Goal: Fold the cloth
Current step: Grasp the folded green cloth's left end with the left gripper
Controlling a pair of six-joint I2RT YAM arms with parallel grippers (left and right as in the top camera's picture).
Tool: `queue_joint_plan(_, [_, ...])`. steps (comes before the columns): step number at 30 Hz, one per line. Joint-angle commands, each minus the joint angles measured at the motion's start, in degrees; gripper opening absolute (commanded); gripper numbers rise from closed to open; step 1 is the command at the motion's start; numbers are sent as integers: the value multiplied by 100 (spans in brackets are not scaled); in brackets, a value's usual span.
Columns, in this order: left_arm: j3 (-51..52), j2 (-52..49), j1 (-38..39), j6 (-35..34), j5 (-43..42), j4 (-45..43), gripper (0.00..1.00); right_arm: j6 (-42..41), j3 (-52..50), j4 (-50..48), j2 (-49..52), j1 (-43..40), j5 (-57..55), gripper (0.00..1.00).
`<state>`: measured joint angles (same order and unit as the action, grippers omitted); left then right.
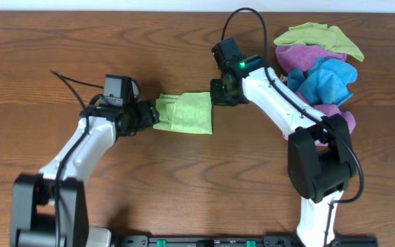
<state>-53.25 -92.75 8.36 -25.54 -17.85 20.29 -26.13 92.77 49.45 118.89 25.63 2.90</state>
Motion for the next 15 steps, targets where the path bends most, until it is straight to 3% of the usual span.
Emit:
queue_joint_plan(1, [-33, -330, -15, -48, -509, -293, 78, -61, -179, -68, 48, 28, 164, 1])
queue_joint_plan(15, [-33, -636, -15, -234, -1220, -798, 90, -175, -487, -852, 341, 304, 879, 2])
